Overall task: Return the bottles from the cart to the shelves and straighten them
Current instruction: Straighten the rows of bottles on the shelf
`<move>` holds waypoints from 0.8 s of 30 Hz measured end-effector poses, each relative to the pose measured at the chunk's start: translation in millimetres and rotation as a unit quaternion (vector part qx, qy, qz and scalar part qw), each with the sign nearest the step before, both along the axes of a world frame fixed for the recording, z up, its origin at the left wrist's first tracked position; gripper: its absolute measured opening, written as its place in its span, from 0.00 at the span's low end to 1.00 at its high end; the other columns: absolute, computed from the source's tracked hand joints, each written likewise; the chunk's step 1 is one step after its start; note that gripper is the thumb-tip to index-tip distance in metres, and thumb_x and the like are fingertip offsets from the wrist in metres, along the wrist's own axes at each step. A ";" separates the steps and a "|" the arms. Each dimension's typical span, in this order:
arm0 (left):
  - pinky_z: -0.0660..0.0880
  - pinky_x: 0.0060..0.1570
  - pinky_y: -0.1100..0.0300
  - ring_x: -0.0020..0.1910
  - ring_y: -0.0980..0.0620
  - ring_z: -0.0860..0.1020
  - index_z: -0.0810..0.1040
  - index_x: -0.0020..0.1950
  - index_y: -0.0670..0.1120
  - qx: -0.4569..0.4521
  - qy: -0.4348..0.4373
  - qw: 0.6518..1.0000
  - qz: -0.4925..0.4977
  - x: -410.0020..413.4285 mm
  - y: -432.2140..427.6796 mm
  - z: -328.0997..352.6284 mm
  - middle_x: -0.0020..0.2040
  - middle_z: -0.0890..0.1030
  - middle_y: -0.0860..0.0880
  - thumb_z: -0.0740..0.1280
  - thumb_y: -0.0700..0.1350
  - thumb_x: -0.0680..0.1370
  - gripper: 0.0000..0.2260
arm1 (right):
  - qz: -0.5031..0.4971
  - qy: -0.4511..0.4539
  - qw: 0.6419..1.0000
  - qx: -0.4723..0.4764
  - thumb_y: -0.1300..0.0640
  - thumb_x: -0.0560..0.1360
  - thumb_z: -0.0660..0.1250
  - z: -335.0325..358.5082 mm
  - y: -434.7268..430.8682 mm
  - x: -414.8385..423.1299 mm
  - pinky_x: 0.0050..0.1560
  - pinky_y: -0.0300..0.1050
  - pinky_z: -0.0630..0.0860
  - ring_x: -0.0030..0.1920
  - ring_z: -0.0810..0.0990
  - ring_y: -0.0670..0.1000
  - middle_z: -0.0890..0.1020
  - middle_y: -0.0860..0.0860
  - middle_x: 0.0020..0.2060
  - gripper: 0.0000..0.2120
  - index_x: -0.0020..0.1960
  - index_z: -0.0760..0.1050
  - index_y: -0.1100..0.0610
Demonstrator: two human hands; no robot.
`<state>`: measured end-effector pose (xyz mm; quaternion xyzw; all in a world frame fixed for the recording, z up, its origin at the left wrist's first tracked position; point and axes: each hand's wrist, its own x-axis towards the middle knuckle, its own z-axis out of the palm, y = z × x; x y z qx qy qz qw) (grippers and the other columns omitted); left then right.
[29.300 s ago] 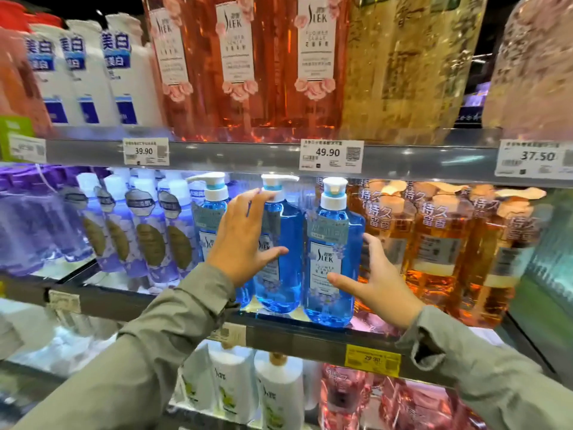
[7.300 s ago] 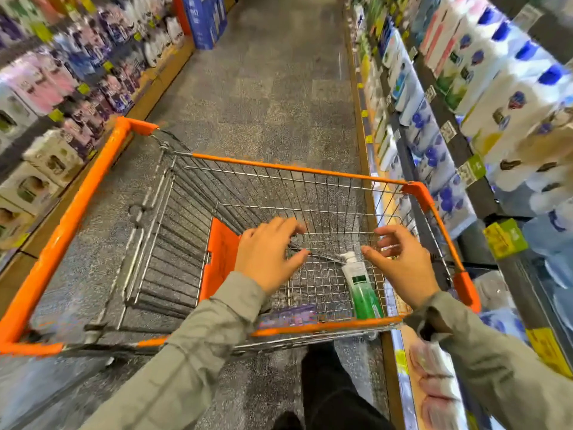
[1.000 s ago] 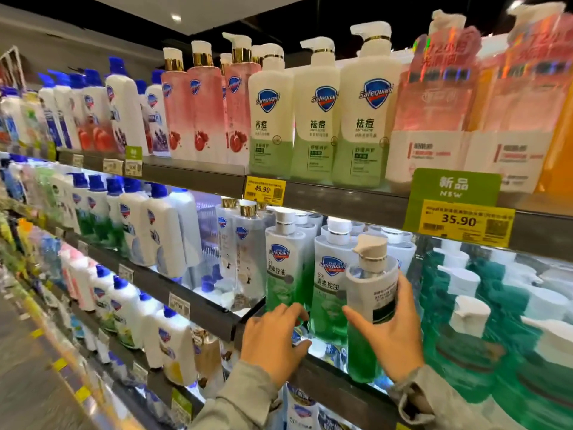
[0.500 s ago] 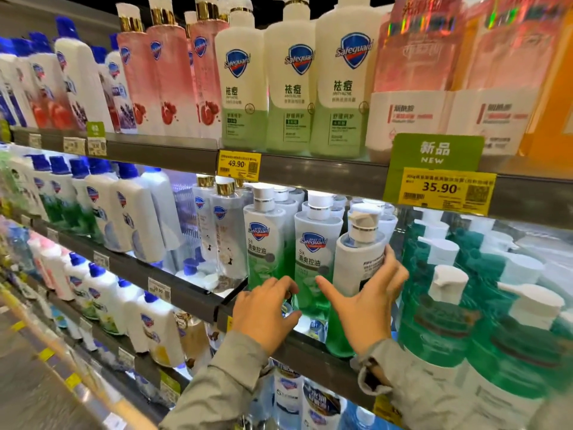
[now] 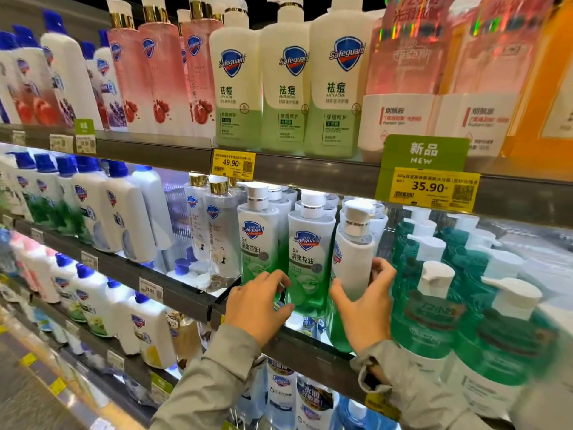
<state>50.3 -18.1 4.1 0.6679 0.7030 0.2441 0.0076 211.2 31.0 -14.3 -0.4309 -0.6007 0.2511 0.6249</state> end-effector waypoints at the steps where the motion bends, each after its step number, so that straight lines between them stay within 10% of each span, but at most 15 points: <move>1: 0.69 0.56 0.58 0.55 0.57 0.74 0.70 0.59 0.56 -0.002 -0.002 1.000 -0.003 0.9 0.8 -0.3 0.55 0.75 0.59 0.65 0.55 0.76 0.13 | -0.002 -0.007 1.000 0.003 0.67 0.70 0.72 -1.7 -0.6 -0.5 0.40 0.24 0.71 0.45 0.73 0.48 0.70 0.44 0.48 0.28 0.60 0.59 0.54; 9: 0.69 0.58 0.56 0.58 0.56 0.72 0.70 0.59 0.56 0.015 -0.012 1.000 -0.007 0.4 5.3 -5.0 0.58 0.72 0.58 0.65 0.55 0.76 0.13 | -0.013 -0.014 0.999 -0.041 0.60 0.79 0.60 -13.9 6.5 3.4 0.69 0.44 0.60 0.70 0.63 0.53 0.63 0.56 0.70 0.29 0.76 0.53 0.56; 16: 0.72 0.52 0.56 0.58 0.53 0.72 0.72 0.60 0.54 0.065 -0.076 0.995 0.012 -11.6 14.3 -10.6 0.57 0.71 0.55 0.68 0.52 0.75 0.14 | 0.012 0.031 0.998 -0.053 0.60 0.82 0.53 -13.6 12.0 -1.2 0.66 0.32 0.55 0.70 0.57 0.42 0.57 0.51 0.75 0.27 0.75 0.45 0.48; 24: 0.67 0.64 0.56 0.65 0.47 0.66 0.63 0.69 0.50 0.124 -0.187 0.972 0.067 -34.9 30.7 -14.0 0.65 0.65 0.47 0.72 0.47 0.72 0.29 | -0.003 0.037 0.998 -0.046 0.60 0.82 0.53 -21.5 17.4 -5.5 0.72 0.44 0.58 0.73 0.58 0.48 0.57 0.52 0.75 0.27 0.77 0.46 0.50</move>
